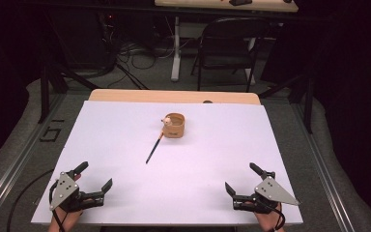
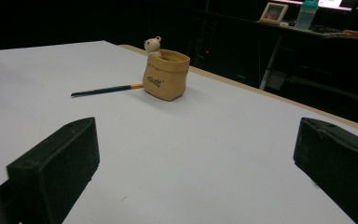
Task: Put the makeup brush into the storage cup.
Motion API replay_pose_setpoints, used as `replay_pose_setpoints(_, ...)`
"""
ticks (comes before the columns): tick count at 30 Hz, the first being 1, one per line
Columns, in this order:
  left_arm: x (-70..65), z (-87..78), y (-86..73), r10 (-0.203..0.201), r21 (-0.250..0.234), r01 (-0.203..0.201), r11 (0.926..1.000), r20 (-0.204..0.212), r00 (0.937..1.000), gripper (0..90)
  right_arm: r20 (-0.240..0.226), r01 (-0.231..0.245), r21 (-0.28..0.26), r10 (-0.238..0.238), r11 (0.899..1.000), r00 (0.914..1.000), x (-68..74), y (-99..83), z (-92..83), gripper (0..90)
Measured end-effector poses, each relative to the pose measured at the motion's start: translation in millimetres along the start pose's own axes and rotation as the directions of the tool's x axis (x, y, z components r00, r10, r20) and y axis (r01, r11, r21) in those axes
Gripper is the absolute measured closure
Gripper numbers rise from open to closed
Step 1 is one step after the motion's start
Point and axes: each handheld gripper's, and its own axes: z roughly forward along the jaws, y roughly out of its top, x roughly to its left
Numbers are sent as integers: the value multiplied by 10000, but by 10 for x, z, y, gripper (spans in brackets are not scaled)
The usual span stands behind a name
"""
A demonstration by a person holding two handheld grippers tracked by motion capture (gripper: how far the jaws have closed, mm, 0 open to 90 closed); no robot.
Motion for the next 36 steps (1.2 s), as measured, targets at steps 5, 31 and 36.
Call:
replay_pose_setpoints(5, -2, 5, 1, 51, 27, -51, 10000, 43, 10000, 0, -26, 48, -33, -48, 10000, 10000, 3, -1, 10, 0)
replay_pose_setpoints(31, -30, 151, 33, 248, 200, -254, 9995, 298, 9992, 0, -188, 96, 6, -96, 10000, 9998, -3, 6, 57, 0)
replay_pose_setpoints(36, -20, 170, 47, 229, 171, -234, 9996, 297, 9993, 0, -136, 69, 94, -68, 9999, 9999, -7, 2, 65, 0)
